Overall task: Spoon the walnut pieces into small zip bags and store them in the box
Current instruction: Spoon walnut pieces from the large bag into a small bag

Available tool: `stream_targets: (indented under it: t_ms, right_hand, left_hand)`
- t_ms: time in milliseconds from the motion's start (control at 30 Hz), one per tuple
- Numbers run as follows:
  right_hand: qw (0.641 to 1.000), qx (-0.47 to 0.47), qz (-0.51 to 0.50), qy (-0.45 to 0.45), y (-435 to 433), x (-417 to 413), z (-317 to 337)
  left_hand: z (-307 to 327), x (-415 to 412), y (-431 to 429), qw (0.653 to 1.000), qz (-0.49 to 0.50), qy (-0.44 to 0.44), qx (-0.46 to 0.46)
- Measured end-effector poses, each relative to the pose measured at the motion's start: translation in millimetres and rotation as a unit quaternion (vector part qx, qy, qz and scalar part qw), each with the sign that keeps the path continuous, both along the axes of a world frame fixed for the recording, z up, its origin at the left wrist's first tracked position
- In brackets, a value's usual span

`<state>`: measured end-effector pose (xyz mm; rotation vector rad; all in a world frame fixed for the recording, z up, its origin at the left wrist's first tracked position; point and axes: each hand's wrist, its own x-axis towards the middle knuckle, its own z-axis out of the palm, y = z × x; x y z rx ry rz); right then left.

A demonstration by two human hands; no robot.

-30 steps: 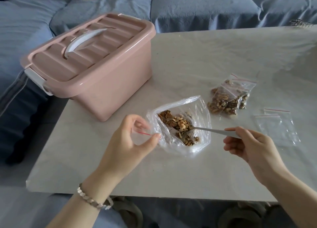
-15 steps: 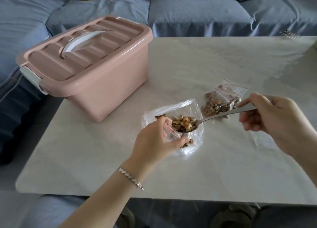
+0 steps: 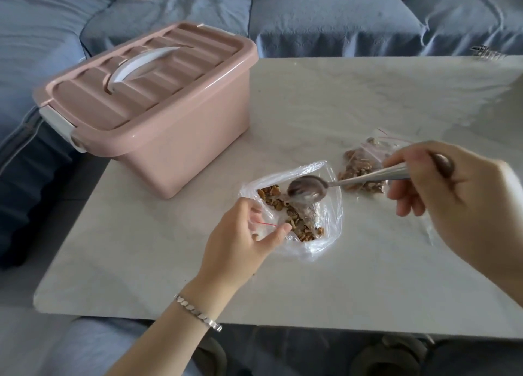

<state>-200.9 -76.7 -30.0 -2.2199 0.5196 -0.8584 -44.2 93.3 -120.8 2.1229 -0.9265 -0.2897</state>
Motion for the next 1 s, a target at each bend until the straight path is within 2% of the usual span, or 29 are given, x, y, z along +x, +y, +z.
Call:
stream_targets:
  t_ms: [100, 200, 467, 600, 700, 833, 1000]
  right_hand:
    - [0.999, 0.040, -0.010, -0.019, -2, -12, -30]
    - [1.000, 0.030, 0.003, 0.008, 10, -18, -65]
    - [0.986, -0.154, 0.003, 0.061, 26, -20, -106]
    - [0.977, -0.197, -0.033, 0.079, 26, -17, -113]
    - [0.982, -0.166, -0.051, 0.068, 29, -16, -119]
    - [0.992, -0.075, -0.091, 0.037, 35, -13, -128]
    - [0.989, 0.063, -0.133, 0.001, 40, -1, -131]
  left_hand:
    - [-6, 0, 7, 1.000, 0.019, 0.008, 0.006]
    - [-10, -3, 5, 0.998, 0.002, 0.037, 0.054]
    - [-15, -1, -4, 0.994, -0.007, 0.078, 0.076]
    - [-22, 2, -5, 0.993, -0.002, 0.067, 0.099]
    - [-28, 6, -7, 0.988, -0.018, 0.104, 0.112]
    - [-26, 32, -15, 0.976, -0.051, 0.197, 0.077]
    - [-29, 59, -32, 0.961, -0.118, 0.227, 0.104]
